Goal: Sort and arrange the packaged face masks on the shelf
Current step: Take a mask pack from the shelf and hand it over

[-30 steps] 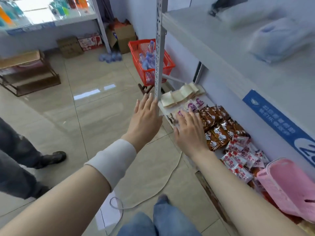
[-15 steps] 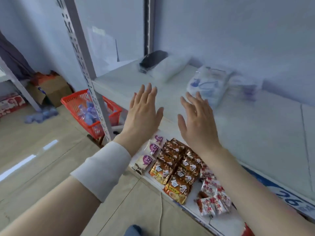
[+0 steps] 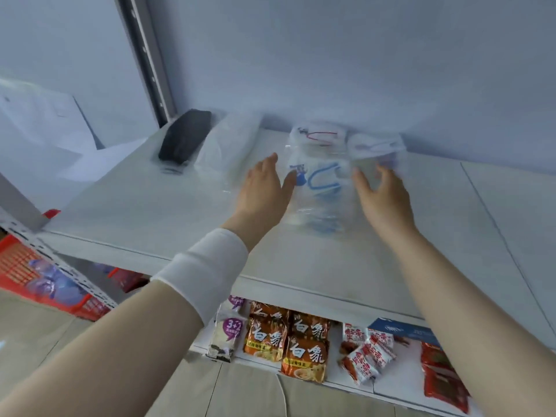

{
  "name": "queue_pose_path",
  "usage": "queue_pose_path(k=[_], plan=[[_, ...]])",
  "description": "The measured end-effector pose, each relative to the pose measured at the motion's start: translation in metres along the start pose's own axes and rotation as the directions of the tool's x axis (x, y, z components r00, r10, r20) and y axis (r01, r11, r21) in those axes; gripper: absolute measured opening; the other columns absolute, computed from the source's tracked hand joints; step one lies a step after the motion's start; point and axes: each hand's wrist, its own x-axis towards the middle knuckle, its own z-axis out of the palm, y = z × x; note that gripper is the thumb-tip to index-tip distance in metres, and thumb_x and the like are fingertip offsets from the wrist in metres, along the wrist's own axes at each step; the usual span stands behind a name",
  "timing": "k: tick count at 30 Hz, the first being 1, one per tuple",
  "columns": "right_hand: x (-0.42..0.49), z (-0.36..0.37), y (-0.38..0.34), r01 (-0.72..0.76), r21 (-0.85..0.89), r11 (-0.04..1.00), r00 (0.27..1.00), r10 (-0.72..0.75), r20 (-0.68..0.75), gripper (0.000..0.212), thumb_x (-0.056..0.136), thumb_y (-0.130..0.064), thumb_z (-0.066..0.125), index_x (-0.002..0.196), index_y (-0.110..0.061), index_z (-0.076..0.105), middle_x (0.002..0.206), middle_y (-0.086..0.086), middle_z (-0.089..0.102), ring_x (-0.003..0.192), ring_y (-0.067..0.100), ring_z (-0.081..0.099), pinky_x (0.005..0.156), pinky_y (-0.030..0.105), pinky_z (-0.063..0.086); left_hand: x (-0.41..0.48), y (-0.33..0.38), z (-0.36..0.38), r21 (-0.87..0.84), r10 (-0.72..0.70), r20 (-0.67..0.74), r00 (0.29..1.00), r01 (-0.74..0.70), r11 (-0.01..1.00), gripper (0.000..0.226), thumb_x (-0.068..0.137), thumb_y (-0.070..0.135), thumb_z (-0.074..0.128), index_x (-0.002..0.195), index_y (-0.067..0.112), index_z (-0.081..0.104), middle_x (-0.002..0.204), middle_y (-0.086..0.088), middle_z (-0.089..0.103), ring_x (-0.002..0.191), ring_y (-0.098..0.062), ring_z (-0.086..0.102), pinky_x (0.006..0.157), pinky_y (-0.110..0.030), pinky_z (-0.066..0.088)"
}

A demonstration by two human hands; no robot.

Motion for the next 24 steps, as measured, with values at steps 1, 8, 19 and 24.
queue_pose_path(k=[1, 8, 19, 24], plan=[[0.01, 0.005, -0.003, -0.099, 0.032, 0.995, 0.992, 0.097, 0.077, 0.068, 0.092, -0.054, 0.041, 0.13, 0.002, 0.048, 0.134, 0.023, 0.049, 0.126, 0.033, 0.045, 0.099, 0.034, 0.035, 0.008, 0.0, 0.001, -0.106, -0.096, 0.038, 0.995, 0.099, 0.989, 0.06, 0.099, 0.043, 0.034, 0.147, 0.01, 0.023, 0.152, -0.01, 0.03, 0.138, -0.025, 0.029, 0.109, -0.03, 0.021], [0.033, 0.03, -0.006, -0.29, 0.162, 0.943, 0.935, 0.243, 0.26, 0.063, 0.079, -0.056, 0.061, 0.121, -0.009, 0.059, 0.119, 0.015, 0.063, 0.108, 0.032, 0.06, 0.084, 0.034, 0.05, 0.049, 0.002, 0.014, -0.36, -0.296, 0.278, 0.914, 0.385, 0.85, 0.054, 0.092, 0.047, 0.05, 0.111, -0.003, 0.057, 0.091, -0.015, 0.055, 0.076, -0.029, 0.054, 0.082, -0.035, 0.05], [-0.024, 0.022, -0.016, -0.345, 0.505, 0.791, 0.936, 0.254, 0.242, 0.015, 0.084, -0.015, 0.067, 0.098, -0.012, 0.061, 0.08, 0.0, 0.063, 0.059, 0.006, 0.059, 0.046, 0.018, 0.048, 0.037, -0.013, 0.003, -0.562, -0.03, 0.531, 0.847, 0.378, 0.735, 0.039, 0.059, 0.02, 0.074, 0.09, 0.002, 0.057, 0.091, -0.017, 0.061, 0.08, -0.028, 0.058, 0.075, -0.033, 0.049], [-0.055, 0.018, -0.024, -0.313, 0.667, 0.677, 0.949, 0.203, 0.239, 0.034, 0.085, -0.013, 0.064, 0.116, -0.016, 0.049, 0.098, -0.001, 0.064, 0.084, 0.012, 0.065, 0.079, 0.036, 0.054, 0.023, -0.031, -0.005, -0.782, 0.269, 0.446, 0.853, 0.225, 0.581, 0.062, 0.06, 0.014, 0.067, 0.118, -0.002, 0.05, 0.106, -0.018, 0.065, 0.088, -0.024, 0.065, 0.081, -0.035, 0.055]])
